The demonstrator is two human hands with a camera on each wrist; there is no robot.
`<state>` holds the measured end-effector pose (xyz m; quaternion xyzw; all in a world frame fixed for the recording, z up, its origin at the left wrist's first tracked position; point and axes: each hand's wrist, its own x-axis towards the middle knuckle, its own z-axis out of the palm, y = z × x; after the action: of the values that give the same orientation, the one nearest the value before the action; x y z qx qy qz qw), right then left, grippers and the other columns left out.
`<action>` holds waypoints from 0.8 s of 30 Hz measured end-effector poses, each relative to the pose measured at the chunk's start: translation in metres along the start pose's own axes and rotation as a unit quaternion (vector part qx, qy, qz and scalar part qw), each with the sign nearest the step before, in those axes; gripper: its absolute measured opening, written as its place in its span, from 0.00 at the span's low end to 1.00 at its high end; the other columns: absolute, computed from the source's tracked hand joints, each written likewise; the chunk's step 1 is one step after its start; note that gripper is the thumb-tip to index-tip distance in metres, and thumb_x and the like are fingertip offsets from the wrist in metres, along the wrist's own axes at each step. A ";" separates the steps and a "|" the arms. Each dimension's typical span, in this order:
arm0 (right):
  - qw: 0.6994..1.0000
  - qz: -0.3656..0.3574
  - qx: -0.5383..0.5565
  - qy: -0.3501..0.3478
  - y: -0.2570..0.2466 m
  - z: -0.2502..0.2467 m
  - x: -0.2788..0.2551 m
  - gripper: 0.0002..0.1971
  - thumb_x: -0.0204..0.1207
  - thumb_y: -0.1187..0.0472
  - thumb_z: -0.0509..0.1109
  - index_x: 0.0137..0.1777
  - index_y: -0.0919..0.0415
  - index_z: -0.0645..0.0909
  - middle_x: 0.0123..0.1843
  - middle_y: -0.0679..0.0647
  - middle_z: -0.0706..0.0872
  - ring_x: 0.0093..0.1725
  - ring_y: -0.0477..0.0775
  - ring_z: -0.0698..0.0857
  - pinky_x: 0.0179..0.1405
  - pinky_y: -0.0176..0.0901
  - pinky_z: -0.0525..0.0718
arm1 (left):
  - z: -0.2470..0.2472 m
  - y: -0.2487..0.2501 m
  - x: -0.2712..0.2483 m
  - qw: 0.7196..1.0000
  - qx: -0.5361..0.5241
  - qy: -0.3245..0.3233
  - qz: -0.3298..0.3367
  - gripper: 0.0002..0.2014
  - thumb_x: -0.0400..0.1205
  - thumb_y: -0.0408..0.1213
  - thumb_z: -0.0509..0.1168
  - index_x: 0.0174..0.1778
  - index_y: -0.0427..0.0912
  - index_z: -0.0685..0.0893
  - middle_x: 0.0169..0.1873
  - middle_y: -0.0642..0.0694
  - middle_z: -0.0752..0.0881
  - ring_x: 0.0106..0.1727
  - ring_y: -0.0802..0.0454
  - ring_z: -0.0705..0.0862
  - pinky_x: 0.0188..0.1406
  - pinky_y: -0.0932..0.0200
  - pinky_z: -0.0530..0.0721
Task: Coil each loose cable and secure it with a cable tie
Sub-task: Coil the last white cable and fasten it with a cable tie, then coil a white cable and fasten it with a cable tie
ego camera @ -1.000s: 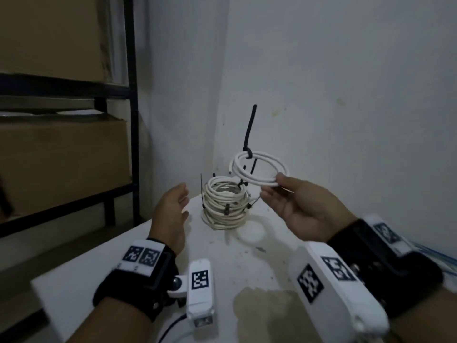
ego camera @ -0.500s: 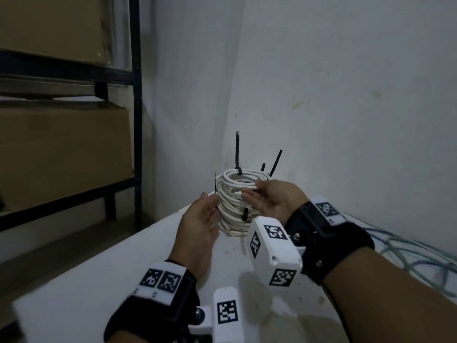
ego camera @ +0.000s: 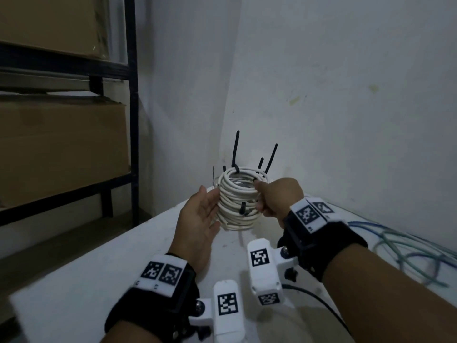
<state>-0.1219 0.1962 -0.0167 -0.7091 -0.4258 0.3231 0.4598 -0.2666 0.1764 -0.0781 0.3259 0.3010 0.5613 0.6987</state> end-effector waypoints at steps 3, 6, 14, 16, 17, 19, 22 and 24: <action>0.999 0.007 0.006 -0.045 -0.002 -0.005 -0.009 0.20 0.84 0.56 0.63 0.32 0.68 0.77 0.26 0.59 0.81 0.20 0.53 0.76 0.17 0.37 0.72 | -0.001 -0.001 0.001 1.000 0.003 -0.007 0.001 0.24 0.83 0.56 0.54 0.65 0.46 0.84 0.61 0.49 0.87 0.68 0.50 0.80 0.76 0.42 0.67; 0.997 -0.008 0.029 -0.070 -0.003 -0.018 -0.024 0.21 0.84 0.54 0.61 0.34 0.69 0.78 0.30 0.64 0.82 0.21 0.55 0.75 0.19 0.39 0.72 | -0.001 -0.001 0.001 1.000 -0.008 -0.008 0.002 0.24 0.83 0.55 0.55 0.66 0.45 0.83 0.62 0.49 0.86 0.68 0.50 0.80 0.74 0.48 0.70; 0.995 -0.008 0.066 -0.068 0.043 -0.108 -0.115 0.13 0.82 0.59 0.65 0.45 0.70 0.81 0.26 0.58 0.82 0.20 0.54 0.75 0.16 0.36 0.67 | -0.009 0.014 -0.010 0.978 0.048 0.131 0.155 0.11 0.88 0.35 0.52 0.53 0.46 0.80 0.49 0.48 0.81 0.52 0.55 0.79 0.58 0.55 0.75; 0.996 0.025 0.078 -0.036 0.063 -0.150 -0.144 0.11 0.81 0.61 0.65 0.45 0.71 0.82 0.26 0.59 0.83 0.19 0.54 0.75 0.17 0.36 0.67 | -0.013 0.018 -0.018 0.973 0.055 0.116 0.192 0.14 0.86 0.23 0.51 0.57 0.43 0.77 0.54 0.41 0.80 0.49 0.61 0.82 0.50 0.63 0.81; 0.995 0.046 0.083 -0.019 0.074 -0.172 -0.155 0.11 0.81 0.62 0.65 0.45 0.71 0.83 0.27 0.60 0.83 0.20 0.55 0.75 0.18 0.36 0.67 | -0.012 0.022 -0.021 0.977 0.041 0.101 0.181 0.16 0.85 0.19 0.52 0.60 0.42 0.76 0.56 0.38 0.80 0.47 0.66 0.83 0.47 0.68 0.84; 0.992 0.087 0.093 0.020 0.094 -0.218 -0.178 0.11 0.81 0.62 0.66 0.45 0.71 0.84 0.27 0.62 0.83 0.22 0.57 0.76 0.21 0.38 0.67 | -0.002 0.029 -0.035 0.978 0.067 0.066 0.189 0.18 0.86 0.22 0.53 0.54 0.50 0.82 0.49 0.47 0.85 0.42 0.70 0.85 0.41 0.74 0.84; 0.981 0.129 0.120 0.078 0.125 -0.280 -0.207 0.11 0.81 0.63 0.65 0.46 0.73 0.85 0.27 0.63 0.82 0.24 0.59 0.76 0.22 0.40 0.67 | 0.035 0.029 -0.060 0.949 0.189 0.040 0.248 0.15 0.87 0.31 0.56 0.41 0.48 0.85 0.35 0.51 0.85 0.35 0.59 0.84 0.36 0.62 0.88; 0.971 0.146 0.148 0.114 0.143 -0.312 -0.223 0.11 0.81 0.64 0.64 0.47 0.73 0.84 0.27 0.64 0.82 0.25 0.59 0.75 0.23 0.40 0.67 | 0.073 0.018 -0.084 0.923 0.271 -0.016 0.274 0.13 0.85 0.29 0.58 0.42 0.47 0.84 0.33 0.50 0.86 0.35 0.56 0.84 0.37 0.61 0.87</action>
<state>0.0917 -0.1536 -0.0191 -0.7196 -0.2099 0.3630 0.5535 -0.2350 0.0883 -0.0151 0.5814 0.3296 0.6224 0.4074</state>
